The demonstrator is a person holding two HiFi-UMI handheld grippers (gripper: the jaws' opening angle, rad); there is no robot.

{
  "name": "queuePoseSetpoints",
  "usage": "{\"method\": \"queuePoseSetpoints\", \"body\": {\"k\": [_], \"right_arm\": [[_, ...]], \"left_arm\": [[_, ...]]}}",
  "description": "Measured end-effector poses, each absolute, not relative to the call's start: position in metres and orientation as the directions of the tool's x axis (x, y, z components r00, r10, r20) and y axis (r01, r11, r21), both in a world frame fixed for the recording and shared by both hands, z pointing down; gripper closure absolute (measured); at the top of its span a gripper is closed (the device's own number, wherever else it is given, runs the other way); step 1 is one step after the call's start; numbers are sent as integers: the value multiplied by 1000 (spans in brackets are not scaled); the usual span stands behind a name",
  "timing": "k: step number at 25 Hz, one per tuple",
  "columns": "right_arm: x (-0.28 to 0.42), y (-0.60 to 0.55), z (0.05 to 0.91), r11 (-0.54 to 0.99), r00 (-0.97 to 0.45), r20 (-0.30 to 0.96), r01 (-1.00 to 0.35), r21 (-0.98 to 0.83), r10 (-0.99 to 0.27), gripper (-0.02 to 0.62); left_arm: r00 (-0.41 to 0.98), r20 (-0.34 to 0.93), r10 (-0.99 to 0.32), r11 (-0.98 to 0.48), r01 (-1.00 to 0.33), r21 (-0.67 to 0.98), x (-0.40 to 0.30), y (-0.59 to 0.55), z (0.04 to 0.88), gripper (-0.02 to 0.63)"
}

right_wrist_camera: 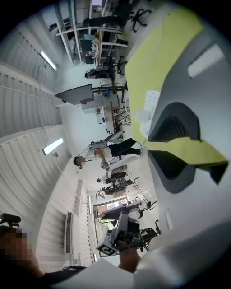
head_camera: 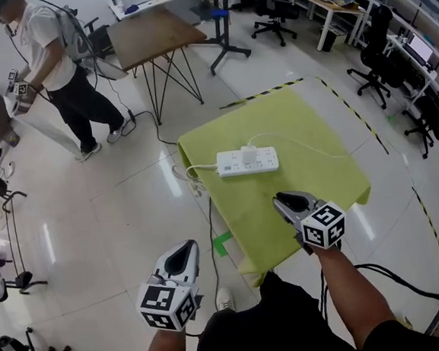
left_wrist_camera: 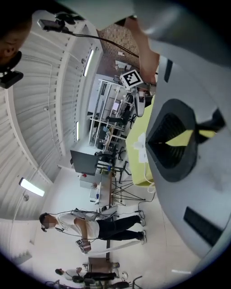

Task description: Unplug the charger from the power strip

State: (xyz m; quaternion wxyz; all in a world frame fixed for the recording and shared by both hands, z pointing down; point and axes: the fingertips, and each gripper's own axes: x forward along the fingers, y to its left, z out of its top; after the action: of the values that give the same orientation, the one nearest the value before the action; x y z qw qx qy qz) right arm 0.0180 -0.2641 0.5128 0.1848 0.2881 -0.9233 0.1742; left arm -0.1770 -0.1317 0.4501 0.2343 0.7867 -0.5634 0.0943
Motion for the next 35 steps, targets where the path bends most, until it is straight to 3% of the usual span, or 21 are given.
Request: {"method": "queuePoseSetpoints", "body": {"k": [8,24,35], "right_arm": [[1,-383,574,819,-790,481,-529,-222,-380,472],[-48,-453,626,887,-832,502,-395,-238,-236,363],[-67,-447,626,940,-860,492,-267,-210,-134,390]], "left_arm": [[231,476,-849,-125,-962,244,-172,-153,472,600],[183,585,-790,-59,-973,225,-137,-182,503,600],[137,610,-781,-10,-978,206,-147,-172,513,600]]}}
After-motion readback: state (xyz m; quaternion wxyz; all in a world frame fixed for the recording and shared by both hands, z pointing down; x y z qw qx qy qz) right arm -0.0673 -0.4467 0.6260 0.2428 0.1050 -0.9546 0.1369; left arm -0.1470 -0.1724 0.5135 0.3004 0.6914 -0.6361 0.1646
